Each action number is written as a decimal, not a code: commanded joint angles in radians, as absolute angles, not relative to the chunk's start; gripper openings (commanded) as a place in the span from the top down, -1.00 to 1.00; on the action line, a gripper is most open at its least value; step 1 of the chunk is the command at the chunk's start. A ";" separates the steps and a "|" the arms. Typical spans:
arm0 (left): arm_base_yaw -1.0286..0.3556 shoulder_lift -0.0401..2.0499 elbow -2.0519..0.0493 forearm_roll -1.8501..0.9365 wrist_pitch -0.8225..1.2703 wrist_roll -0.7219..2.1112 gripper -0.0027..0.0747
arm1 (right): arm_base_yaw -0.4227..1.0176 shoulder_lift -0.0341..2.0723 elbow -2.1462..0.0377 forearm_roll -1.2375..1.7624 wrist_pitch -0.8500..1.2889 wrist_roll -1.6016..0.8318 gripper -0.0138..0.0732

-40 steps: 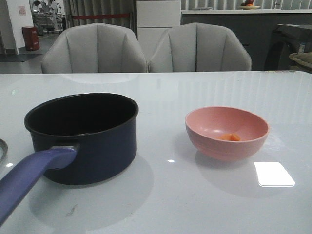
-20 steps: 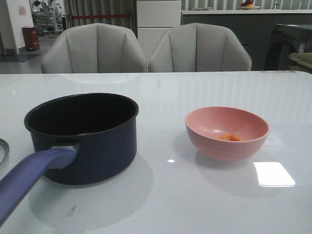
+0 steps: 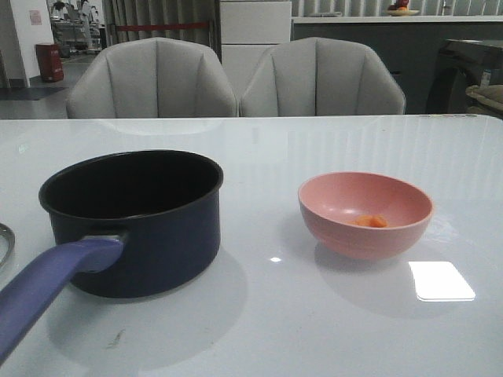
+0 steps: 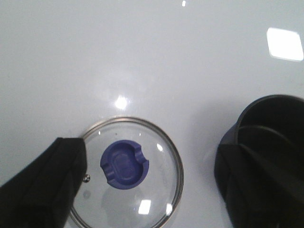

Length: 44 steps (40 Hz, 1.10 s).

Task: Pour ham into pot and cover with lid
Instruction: 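Set the glass lid down on the table beside the saucepan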

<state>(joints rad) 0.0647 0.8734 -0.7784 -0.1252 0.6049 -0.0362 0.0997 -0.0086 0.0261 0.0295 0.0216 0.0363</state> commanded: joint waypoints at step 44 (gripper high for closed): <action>-0.220 0.036 -0.337 0.058 0.276 -0.037 -0.04 | 0.097 -0.020 -0.021 0.031 -0.171 0.036 0.35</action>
<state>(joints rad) -0.2140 0.0246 -0.3097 0.0570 0.3465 -0.0362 0.0997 -0.0086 0.0283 0.0295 -0.0965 0.0363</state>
